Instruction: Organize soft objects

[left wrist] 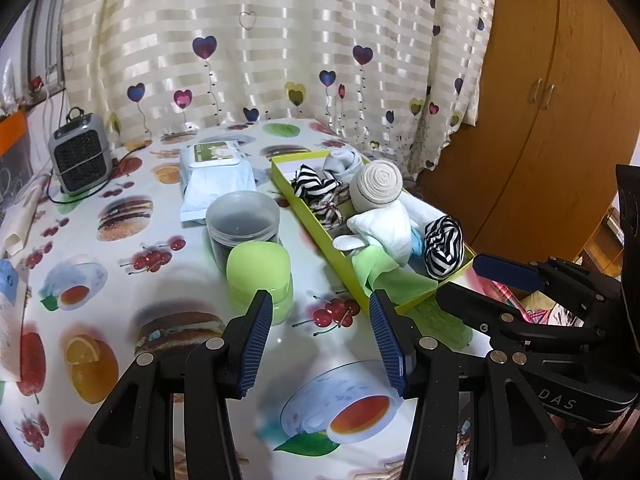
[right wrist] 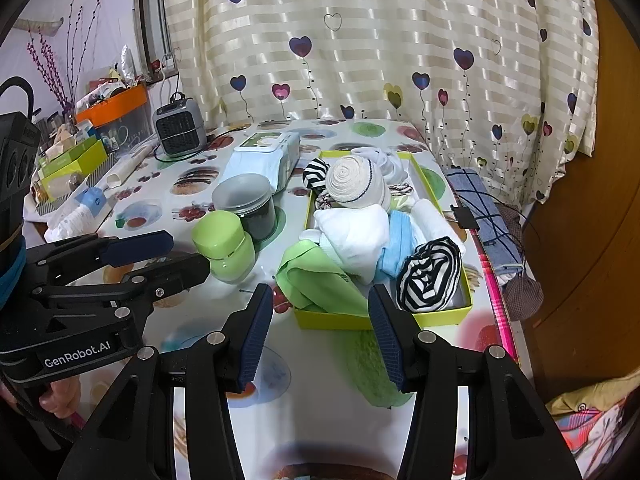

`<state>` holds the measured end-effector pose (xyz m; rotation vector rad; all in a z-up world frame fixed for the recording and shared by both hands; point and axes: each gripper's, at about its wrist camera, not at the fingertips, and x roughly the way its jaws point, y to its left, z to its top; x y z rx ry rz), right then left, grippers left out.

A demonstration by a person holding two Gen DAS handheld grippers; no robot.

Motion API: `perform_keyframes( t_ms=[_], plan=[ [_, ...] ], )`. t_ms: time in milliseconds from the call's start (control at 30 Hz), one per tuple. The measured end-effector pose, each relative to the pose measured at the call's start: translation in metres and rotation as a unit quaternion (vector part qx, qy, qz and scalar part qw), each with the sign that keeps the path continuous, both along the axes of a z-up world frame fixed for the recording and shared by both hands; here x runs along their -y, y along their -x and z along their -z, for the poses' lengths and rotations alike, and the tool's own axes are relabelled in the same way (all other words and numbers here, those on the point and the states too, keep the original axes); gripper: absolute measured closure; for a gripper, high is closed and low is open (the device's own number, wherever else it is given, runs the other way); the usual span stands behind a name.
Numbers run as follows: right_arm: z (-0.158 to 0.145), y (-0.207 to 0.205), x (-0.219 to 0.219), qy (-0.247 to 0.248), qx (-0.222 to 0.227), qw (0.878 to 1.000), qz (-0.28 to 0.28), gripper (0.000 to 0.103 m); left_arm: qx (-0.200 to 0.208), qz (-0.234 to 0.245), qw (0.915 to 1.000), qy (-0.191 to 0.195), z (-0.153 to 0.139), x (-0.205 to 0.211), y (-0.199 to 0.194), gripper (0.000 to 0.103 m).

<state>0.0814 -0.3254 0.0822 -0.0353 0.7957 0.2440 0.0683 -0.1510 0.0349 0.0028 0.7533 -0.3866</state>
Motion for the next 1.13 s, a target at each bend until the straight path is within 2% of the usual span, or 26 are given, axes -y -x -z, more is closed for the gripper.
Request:
perform_keyframes(
  t_ms=[1133],
  plan=[
    [0.0008, 0.0006, 0.0001, 0.001, -0.001, 1.0, 0.0, 0.052, -0.006, 0.014, 0.9999, -0.004, 0.0022, 0.006, 0.0, 0.053]
  ],
)
